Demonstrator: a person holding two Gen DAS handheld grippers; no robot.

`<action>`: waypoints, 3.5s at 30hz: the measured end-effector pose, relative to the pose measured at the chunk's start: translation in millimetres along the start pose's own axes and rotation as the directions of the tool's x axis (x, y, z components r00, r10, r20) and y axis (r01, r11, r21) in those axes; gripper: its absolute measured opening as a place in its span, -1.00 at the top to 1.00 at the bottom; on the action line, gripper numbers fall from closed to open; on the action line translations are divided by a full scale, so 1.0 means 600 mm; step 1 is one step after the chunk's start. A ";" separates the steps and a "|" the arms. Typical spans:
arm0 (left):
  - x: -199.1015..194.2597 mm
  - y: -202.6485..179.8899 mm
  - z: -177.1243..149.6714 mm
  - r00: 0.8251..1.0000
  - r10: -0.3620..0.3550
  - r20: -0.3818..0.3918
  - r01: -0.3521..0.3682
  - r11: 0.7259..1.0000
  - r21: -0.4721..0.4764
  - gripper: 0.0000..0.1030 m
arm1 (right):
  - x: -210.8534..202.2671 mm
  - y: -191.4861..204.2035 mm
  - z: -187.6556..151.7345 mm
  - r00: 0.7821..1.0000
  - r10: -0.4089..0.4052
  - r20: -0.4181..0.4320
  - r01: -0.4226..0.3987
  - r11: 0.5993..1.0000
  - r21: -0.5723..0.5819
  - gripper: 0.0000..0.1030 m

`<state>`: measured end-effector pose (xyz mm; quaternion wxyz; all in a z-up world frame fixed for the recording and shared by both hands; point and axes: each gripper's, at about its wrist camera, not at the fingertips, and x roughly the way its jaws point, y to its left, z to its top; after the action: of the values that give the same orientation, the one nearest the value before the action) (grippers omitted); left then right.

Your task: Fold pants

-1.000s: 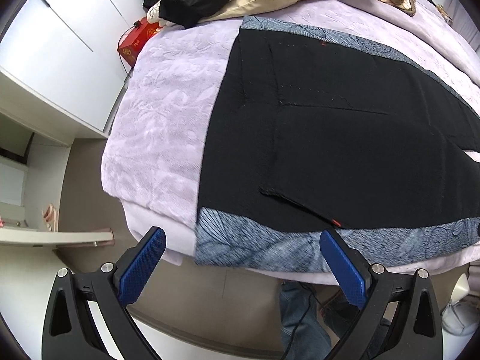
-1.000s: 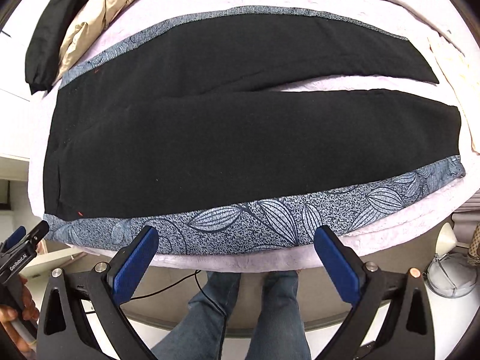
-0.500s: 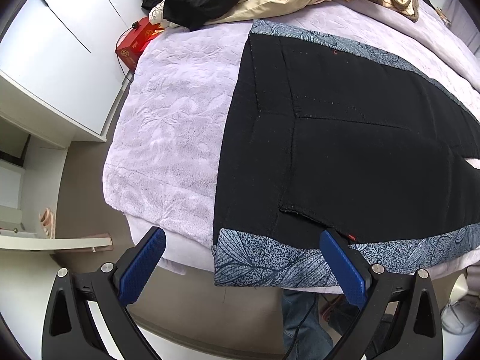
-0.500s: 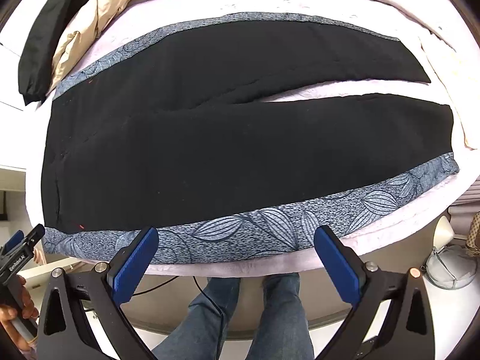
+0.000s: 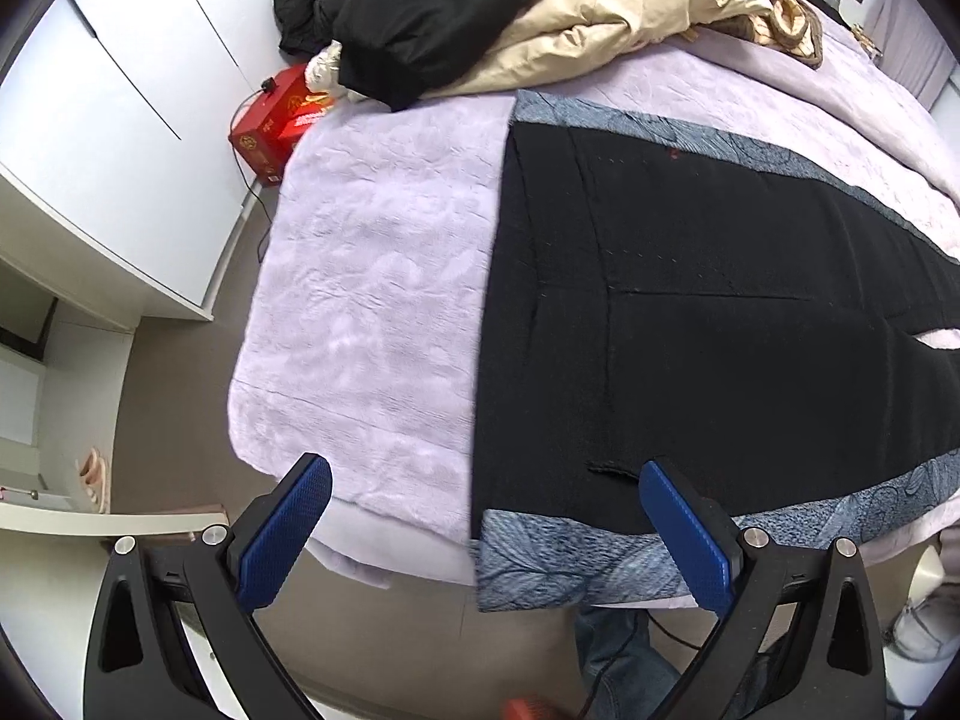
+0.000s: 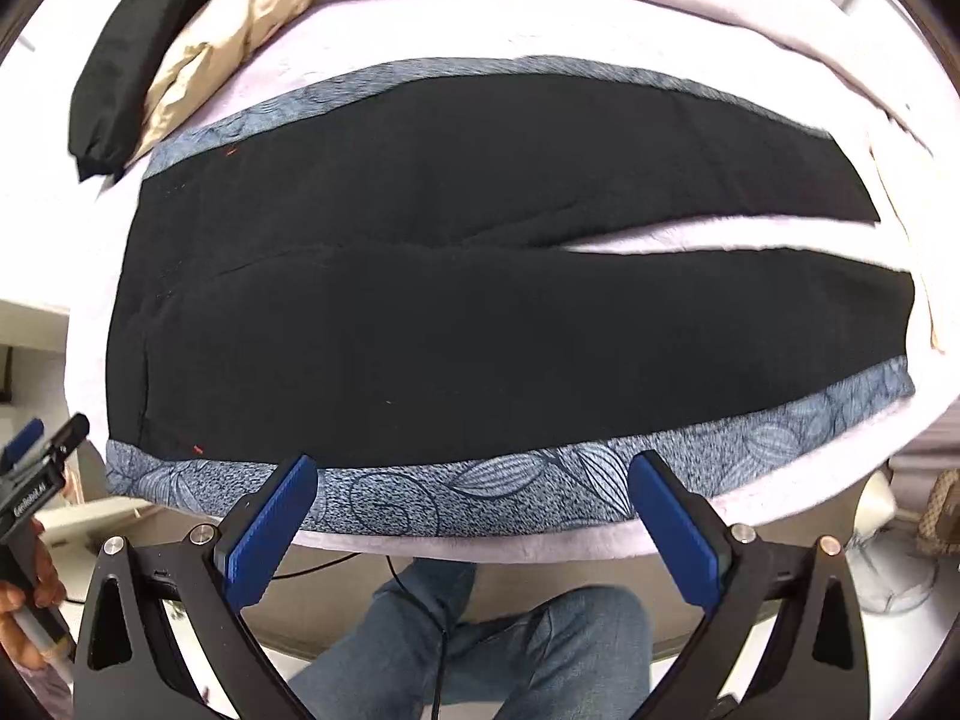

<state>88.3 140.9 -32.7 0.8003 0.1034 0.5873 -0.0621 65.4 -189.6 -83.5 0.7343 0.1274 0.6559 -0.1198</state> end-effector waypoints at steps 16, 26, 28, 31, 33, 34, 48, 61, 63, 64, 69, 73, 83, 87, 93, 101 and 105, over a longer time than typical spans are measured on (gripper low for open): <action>0.007 0.029 -0.006 1.000 -0.011 -0.015 0.010 0.999 -0.032 -1.00 | 0.005 0.011 0.005 0.999 0.044 0.006 -0.044 0.998 -0.041 -1.00; 0.058 -0.009 -0.076 0.982 -0.114 -0.148 0.096 0.988 -0.123 -1.00 | 0.056 0.006 -0.036 0.980 0.199 -0.021 -0.199 0.980 0.012 -1.00; 0.058 -0.025 -0.091 0.978 -0.133 -0.159 0.115 0.986 -0.121 -1.00 | 0.078 -0.003 -0.054 0.960 0.276 -0.048 -0.273 0.960 0.060 -1.00; 0.052 -0.043 -0.110 0.966 -0.204 -0.155 0.185 0.974 -0.132 -1.00 | 0.103 -0.031 -0.085 0.926 0.374 -0.048 -0.362 0.918 0.163 -0.99; 0.043 -0.049 -0.120 0.962 -0.234 -0.138 0.215 0.967 -0.140 -0.95 | 0.118 -0.053 -0.104 0.908 0.417 -0.040 -0.397 0.887 0.236 -0.83; 0.041 -0.052 -0.123 0.962 -0.239 -0.136 0.218 0.964 -0.150 -0.81 | 0.127 -0.066 -0.109 0.899 0.437 -0.041 -0.412 0.871 0.267 -0.55; 0.037 -0.084 -0.155 0.926 -0.352 -0.137 0.311 0.917 -0.251 -0.78 | 0.155 -0.132 -0.084 0.675 0.726 0.132 -0.706 0.585 0.398 -0.11; 0.068 -0.117 -0.134 0.826 -0.559 -0.071 0.481 0.765 -0.429 -0.78 | 0.133 -0.090 -0.048 0.512 0.838 0.187 -0.827 0.423 0.370 0.87; 0.080 -0.101 -0.122 0.831 -0.555 -0.035 0.474 0.740 -0.477 -0.78 | 0.124 -0.087 -0.039 0.508 0.843 0.179 -0.833 0.427 0.353 0.87; 0.083 -0.091 -0.118 0.836 -0.549 -0.022 0.468 0.732 -0.496 -0.78 | 0.123 -0.084 -0.035 0.510 0.842 0.175 -0.832 0.431 0.350 0.87; 0.091 -0.044 -0.111 0.853 -0.521 0.022 0.451 0.717 -0.531 -0.26 | 0.120 -0.091 -0.051 0.559 0.820 0.122 -0.799 0.493 0.343 0.87; 0.099 -0.032 -0.112 0.855 -0.519 0.014 0.451 0.729 -0.514 -0.04 | 0.131 -0.113 -0.073 0.627 0.774 0.091 -0.741 0.555 0.378 0.65; 0.050 -0.028 -0.070 0.895 -0.446 0.009 0.407 0.809 -0.424 0.59 | 0.094 -0.153 -0.070 0.678 0.713 0.179 -0.716 0.585 0.380 0.88; 0.003 -0.032 0.007 0.895 -0.432 0.108 0.438 0.809 -0.392 0.58 | 0.033 -0.166 0.012 0.653 0.740 0.160 -0.750 0.601 0.277 0.88; 0.007 -0.057 0.157 0.914 -0.347 0.210 0.400 0.861 -0.316 0.28 | 0.033 -0.178 0.192 0.649 0.757 0.071 -0.752 0.625 0.211 0.88; 0.189 -0.082 0.297 0.984 -0.106 0.143 0.151 0.923 -0.353 -0.52 | 0.183 -0.161 0.382 0.707 0.704 -0.069 -0.675 0.700 0.231 0.81; 0.217 -0.072 0.305 0.996 -0.040 0.084 0.070 0.920 -0.386 -0.52 | 0.207 -0.157 0.403 0.724 0.685 -0.085 -0.654 0.720 0.234 0.71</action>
<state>288.0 58.2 -108.0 0.8242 -0.0763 0.5604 0.0294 272.4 -362.6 -183.7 0.6553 0.4343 0.6092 0.1043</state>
